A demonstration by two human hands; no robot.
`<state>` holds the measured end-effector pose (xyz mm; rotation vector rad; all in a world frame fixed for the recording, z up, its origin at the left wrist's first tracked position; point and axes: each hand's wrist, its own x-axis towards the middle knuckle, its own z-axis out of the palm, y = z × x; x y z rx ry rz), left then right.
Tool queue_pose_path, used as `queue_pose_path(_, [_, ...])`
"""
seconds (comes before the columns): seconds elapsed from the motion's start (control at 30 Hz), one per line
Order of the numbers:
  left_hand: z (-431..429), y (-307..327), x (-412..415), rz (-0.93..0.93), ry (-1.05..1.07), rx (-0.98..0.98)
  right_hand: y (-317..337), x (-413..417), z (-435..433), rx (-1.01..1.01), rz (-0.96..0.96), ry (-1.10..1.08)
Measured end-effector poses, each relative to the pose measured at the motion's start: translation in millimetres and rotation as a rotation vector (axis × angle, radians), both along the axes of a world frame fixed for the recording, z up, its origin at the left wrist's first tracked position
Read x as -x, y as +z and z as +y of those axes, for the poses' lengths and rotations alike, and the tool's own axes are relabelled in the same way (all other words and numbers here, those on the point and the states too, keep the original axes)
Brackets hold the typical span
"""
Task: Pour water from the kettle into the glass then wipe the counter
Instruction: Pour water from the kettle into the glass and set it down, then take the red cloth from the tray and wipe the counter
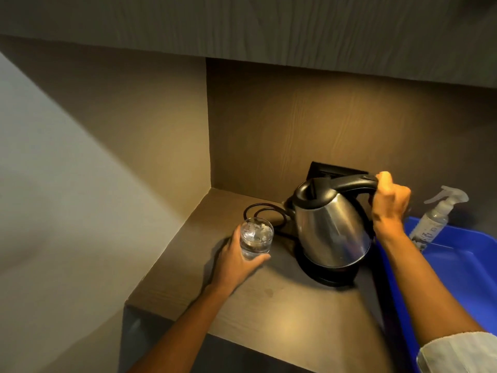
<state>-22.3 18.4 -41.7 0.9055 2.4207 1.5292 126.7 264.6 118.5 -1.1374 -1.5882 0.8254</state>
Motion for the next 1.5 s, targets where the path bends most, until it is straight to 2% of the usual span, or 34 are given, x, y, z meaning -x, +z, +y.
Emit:
queue_pose_path(0.13, [2,-6,3,-0.013,-0.006,-0.003,-28,-21,13,0.240,0.261,-0.068])
queue_pose_path(0.27, [4,-9,2,-0.025,-0.009,-0.015,-47,-32,17,0.370,0.517,-0.101])
queue_pose_path(0.47, [3,-7,-1,-0.030,-0.015,-0.019,-63,-47,18,0.385,0.646,-0.098])
queue_pose_path(0.73, [5,-3,-6,-0.014,0.004,0.013,-70,-54,2,0.371,0.669,-0.061])
queue_pose_path(0.8, [0,4,-20,0.023,0.067,-0.034,-70,-59,3,0.435,0.583,-0.030])
queue_pose_path(0.87, [-5,10,-44,0.178,0.105,-0.188,-69,-71,4,0.439,0.450,-0.018])
queue_pose_path(1.0, [5,21,-99,0.503,-0.068,-0.374,-66,-126,0,0.205,0.134,0.091])
queue_pose_path(1.03, [12,24,-111,0.553,-0.133,-0.382,-66,-143,0,0.159,0.011,0.143])
queue_pose_path(1.13, [41,36,-152,0.616,-0.316,-0.386,-71,-206,11,0.051,-0.525,0.187])
queue_pose_path(1.27, [87,53,-213,0.596,-0.622,-0.290,-85,-274,27,0.195,-1.224,0.179])
queue_pose_path(1.3, [100,58,-229,0.575,-0.696,-0.247,-87,-287,28,0.258,-1.347,0.173])
queue_pose_path(1.37, [123,64,-250,0.557,-0.810,-0.116,-92,-298,30,0.332,-1.401,0.189])
queue_pose_path(1.5, [157,62,-276,0.565,-0.934,0.168,-81,-305,24,0.374,-1.185,0.219])
